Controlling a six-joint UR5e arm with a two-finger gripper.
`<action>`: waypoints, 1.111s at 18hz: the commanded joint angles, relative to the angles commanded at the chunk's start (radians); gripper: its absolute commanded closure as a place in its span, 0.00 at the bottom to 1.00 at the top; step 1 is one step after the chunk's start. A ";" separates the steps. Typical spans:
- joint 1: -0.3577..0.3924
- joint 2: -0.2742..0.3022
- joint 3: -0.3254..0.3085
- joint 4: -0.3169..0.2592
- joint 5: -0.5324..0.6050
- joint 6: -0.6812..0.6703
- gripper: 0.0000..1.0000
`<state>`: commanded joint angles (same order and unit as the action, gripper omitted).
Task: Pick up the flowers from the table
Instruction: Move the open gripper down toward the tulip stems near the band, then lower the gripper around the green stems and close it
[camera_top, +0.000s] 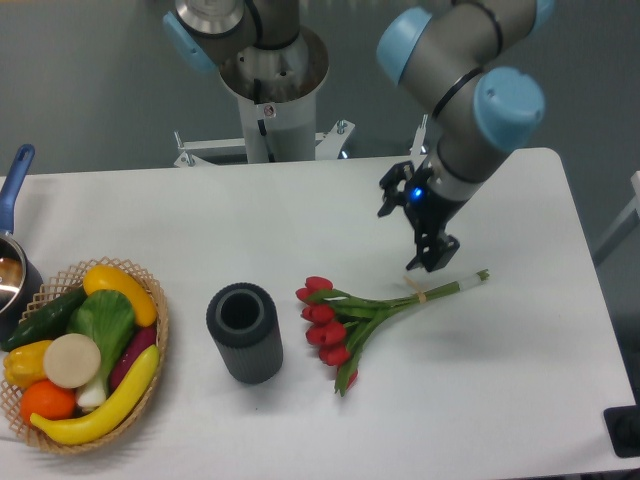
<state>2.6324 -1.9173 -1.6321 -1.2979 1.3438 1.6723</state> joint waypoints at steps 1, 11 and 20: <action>-0.006 -0.012 0.000 0.009 0.002 -0.006 0.00; -0.012 -0.111 -0.012 0.135 -0.002 -0.042 0.00; -0.031 -0.132 -0.051 0.195 0.002 -0.089 0.00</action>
<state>2.6017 -2.0494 -1.6827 -1.1030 1.3453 1.5831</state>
